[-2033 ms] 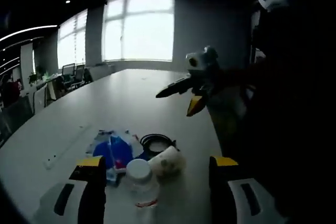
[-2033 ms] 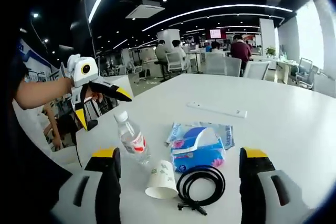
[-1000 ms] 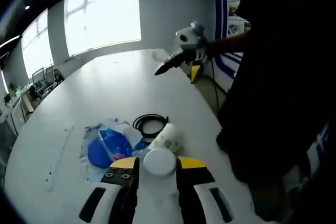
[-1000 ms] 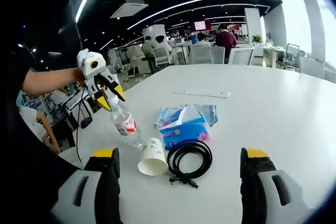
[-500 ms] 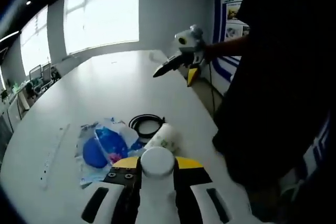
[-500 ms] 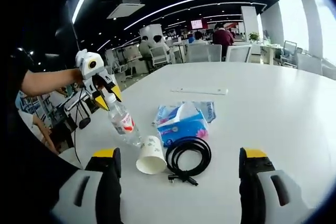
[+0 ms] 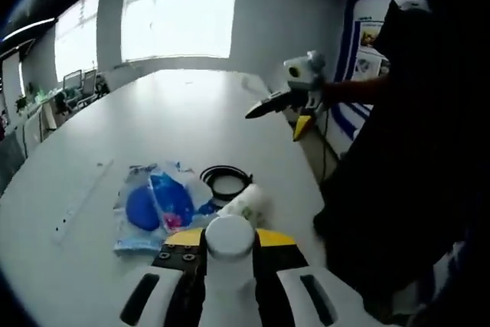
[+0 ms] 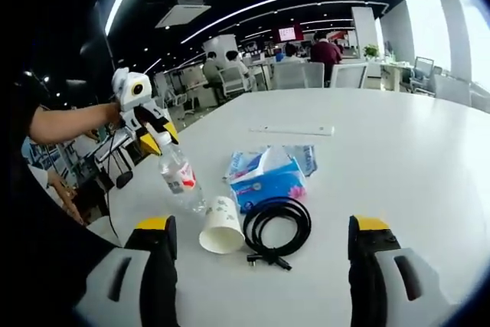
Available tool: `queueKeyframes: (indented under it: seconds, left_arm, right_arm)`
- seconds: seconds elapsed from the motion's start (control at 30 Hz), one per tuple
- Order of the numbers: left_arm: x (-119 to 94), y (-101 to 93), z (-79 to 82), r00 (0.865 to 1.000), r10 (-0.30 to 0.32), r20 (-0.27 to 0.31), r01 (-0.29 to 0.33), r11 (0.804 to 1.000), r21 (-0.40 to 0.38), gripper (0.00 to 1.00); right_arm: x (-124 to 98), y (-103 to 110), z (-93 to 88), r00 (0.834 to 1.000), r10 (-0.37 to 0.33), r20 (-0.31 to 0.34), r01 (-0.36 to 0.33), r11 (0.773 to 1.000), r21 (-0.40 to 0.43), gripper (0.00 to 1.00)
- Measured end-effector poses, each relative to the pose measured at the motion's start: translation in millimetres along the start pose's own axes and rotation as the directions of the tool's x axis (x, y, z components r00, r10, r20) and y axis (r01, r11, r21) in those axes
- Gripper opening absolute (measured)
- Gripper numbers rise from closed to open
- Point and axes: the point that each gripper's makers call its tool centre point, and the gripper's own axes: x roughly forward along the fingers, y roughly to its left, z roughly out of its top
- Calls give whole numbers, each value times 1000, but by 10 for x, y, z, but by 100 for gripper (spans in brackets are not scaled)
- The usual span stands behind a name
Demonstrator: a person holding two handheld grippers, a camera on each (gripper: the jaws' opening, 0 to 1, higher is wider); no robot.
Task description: Arrange the tabletop items into an orderly group along one side of the table until the central work area is clear of visible clutter.
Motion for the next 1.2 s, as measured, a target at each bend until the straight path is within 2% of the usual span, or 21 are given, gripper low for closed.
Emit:
queueKeyframes:
  seconds: [0.07, 0.2, 0.37, 0.5, 0.57, 0.63, 0.67, 0.7, 0.73, 0.77, 0.8, 0.83, 0.87, 0.9, 0.97, 1.0, 1.07, 1.1, 1.17, 1.2]
  left_arm:
    - [-19, 11, 15, 999, 32, 2, -32, 999, -43, 20]
    - [-107, 172, -28, 991, 134, -6, -134, 983, -124, 20]
    - [-203, 347, -100, 966, 257, -30, -258, 951, -171, 20]
    - [-286, 474, -133, 931, 363, -47, -364, 906, -217, 20]
    - [-331, 525, -178, 911, 407, -72, -410, 867, -284, 20]
    - [-359, 564, -206, 891, 445, -86, -448, 837, -314, 20]
    - [-366, 574, -220, 881, 464, -96, -466, 812, -351, 20]
    - [-361, 584, -208, 872, 481, -93, -482, 809, -335, 20]
    - [-369, 590, -219, 856, 504, -111, -507, 782, -362, 20]
    - [-354, 561, -191, 855, 508, -104, -509, 784, -354, 20]
    - [-379, 593, -191, 831, 545, -108, -540, 744, -393, 20]
    - [-372, 565, -180, 828, 550, -109, -539, 727, -425, 20]
    - [-389, 580, -195, 813, 569, -121, -556, 699, -450, 20]
    - [-391, 595, -197, 806, 579, -124, -562, 682, -467, 20]
    - [-385, 606, -194, 798, 590, -123, -571, 675, -467, 20]
    - [-385, 622, -207, 788, 602, -132, -583, 661, -472, 20]
    - [-371, 622, -217, 782, 608, -140, -590, 647, -483, 20]
    - [-352, 625, -233, 770, 620, -153, -608, 637, -474, 20]
    - [-331, 625, -263, 765, 621, -172, -619, 634, -464, 20]
    - [-332, 629, -231, 761, 629, -157, -619, 634, -463, 20]
  right_arm:
    - [4, -5, -3, 1000, 2, 1, -2, 1000, 3, 89]
    - [19, -3, 2, 1000, 8, 4, -8, 1000, 5, 89]
    - [50, -5, 10, 1000, 17, 5, -17, 1000, 5, 88]
    - [70, -1, 16, 1000, 23, 7, -23, 1000, 6, 88]
    - [75, -9, 13, 1000, 23, 7, -23, 1000, 7, 88]
    - [83, -5, 10, 1000, 27, 8, -27, 1000, 9, 88]
    - [88, -6, 2, 1000, 30, 6, -30, 1000, 9, 88]
    - [94, -10, -9, 1000, 31, 2, -31, 999, 9, 88]
    - [98, -5, -13, 999, 32, 1, -32, 999, 9, 88]
    - [105, -1, -22, 999, 36, -3, -36, 999, 12, 88]
    - [108, 0, -26, 999, 37, -5, -37, 999, 12, 87]
    - [114, 1, -27, 999, 40, -5, -40, 999, 10, 87]
    - [118, 3, -23, 999, 41, -4, -41, 999, 9, 87]
    - [128, -1, -21, 999, 41, -5, -41, 999, 10, 87]
    - [141, -12, -21, 999, 42, -5, -42, 999, 12, 87]
    - [149, -13, -20, 999, 44, -6, -44, 999, 14, 86]
    - [157, -12, -13, 999, 44, -5, -44, 999, 14, 86]
    - [165, -12, 5, 999, 41, 0, -41, 999, 12, 86]
    - [170, -9, 16, 999, 39, 5, -39, 999, 13, 85]
    - [173, -8, 13, 999, 39, 4, -39, 999, 16, 85]
